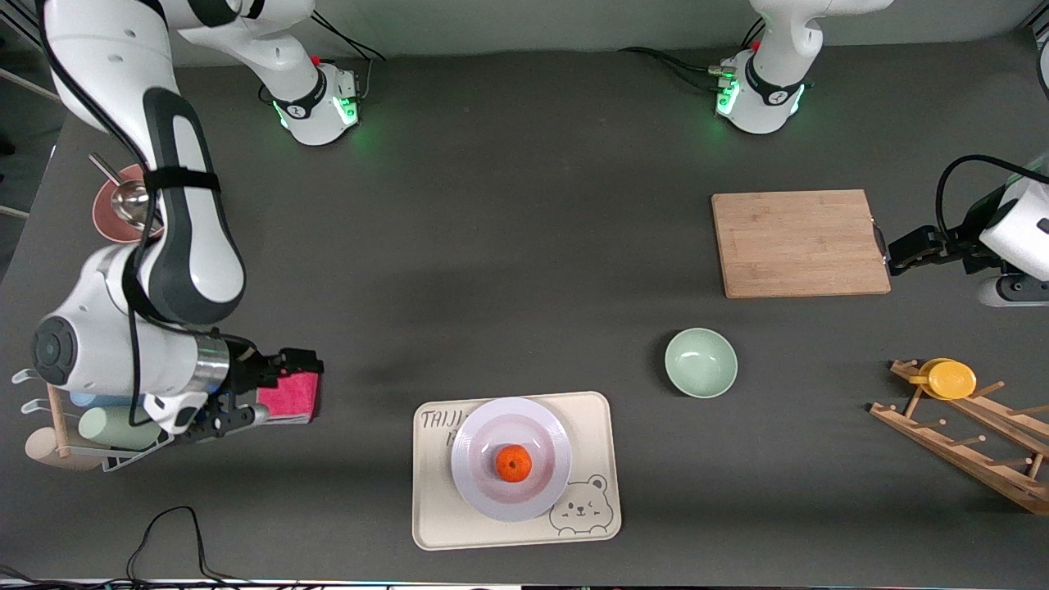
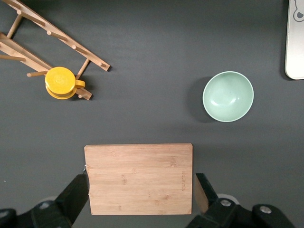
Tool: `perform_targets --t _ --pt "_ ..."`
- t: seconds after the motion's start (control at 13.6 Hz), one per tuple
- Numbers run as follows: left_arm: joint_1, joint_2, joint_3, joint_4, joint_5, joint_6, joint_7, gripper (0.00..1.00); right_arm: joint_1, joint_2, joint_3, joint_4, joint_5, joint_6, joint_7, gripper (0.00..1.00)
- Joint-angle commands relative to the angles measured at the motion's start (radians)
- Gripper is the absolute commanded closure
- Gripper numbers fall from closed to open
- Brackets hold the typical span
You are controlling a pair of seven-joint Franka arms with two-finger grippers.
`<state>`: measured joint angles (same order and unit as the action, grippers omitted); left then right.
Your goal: Place orange and plate with both arms
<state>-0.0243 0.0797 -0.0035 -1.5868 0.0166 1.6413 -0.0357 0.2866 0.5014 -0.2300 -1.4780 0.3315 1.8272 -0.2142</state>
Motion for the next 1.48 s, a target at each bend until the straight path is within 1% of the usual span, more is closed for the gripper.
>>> perform_targets --t 0.0,0.15,0.22,0.3,0.44,0.59,0.66,0.74,0.89,1.03,1.25,1.33,1.4 --pt "-0.013 -0.011 0.007 0.001 -0.003 -0.003 -0.003 0.0 0.034 -0.13 -0.002 -0.067 -0.13 -0.089 0.143 0.0" --pt "-0.011 -0.011 0.007 0.001 -0.003 -0.001 -0.003 0.0 0.032 -0.165 -0.003 -0.064 -0.143 -0.14 0.144 0.0" --pt "-0.011 -0.009 0.007 0.001 -0.003 -0.001 -0.003 0.0 0.032 -0.175 -0.012 -0.061 -0.19 -0.153 0.142 0.0" --pt "-0.011 -0.009 0.007 0.001 -0.003 -0.001 -0.003 0.0 0.031 -0.185 -0.015 -0.058 -0.213 -0.184 0.131 0.0" --pt "-0.011 -0.009 0.007 0.001 -0.003 -0.001 -0.003 0.0 0.029 -0.199 -0.017 -0.033 -0.221 -0.23 0.131 0.0" --pt "-0.011 -0.009 0.007 0.001 -0.003 0.0 -0.003 0.0 0.011 -0.193 -0.06 0.013 -0.204 -0.275 0.124 0.0" --pt "-0.011 -0.008 0.007 0.001 -0.003 0.0 -0.003 0.0 -0.003 -0.193 -0.063 0.024 -0.198 -0.296 0.084 0.0" --pt "-0.011 -0.008 0.007 0.001 -0.003 0.002 -0.003 0.0 -0.004 -0.193 -0.068 0.028 -0.198 -0.299 0.038 0.0" --pt "-0.011 -0.008 0.007 0.001 -0.003 0.0 -0.003 0.0 -0.009 -0.192 -0.072 0.042 -0.198 -0.301 0.03 0.0" --pt "-0.011 -0.008 0.007 0.001 -0.003 0.002 -0.003 0.0 -0.037 -0.185 -0.068 0.074 -0.201 -0.33 0.026 0.0" --pt "-0.011 -0.008 0.007 0.001 -0.001 0.002 -0.003 0.0 -0.043 -0.187 -0.068 0.077 -0.23 -0.333 -0.01 0.0" --pt "-0.011 -0.008 0.007 0.001 -0.001 0.002 -0.003 0.0 -0.046 -0.19 -0.078 0.074 -0.23 -0.333 -0.005 0.0" --pt "-0.011 -0.008 0.007 0.001 -0.001 0.0 -0.003 0.0 -0.058 -0.196 -0.104 0.076 -0.224 -0.335 -0.008 0.0"
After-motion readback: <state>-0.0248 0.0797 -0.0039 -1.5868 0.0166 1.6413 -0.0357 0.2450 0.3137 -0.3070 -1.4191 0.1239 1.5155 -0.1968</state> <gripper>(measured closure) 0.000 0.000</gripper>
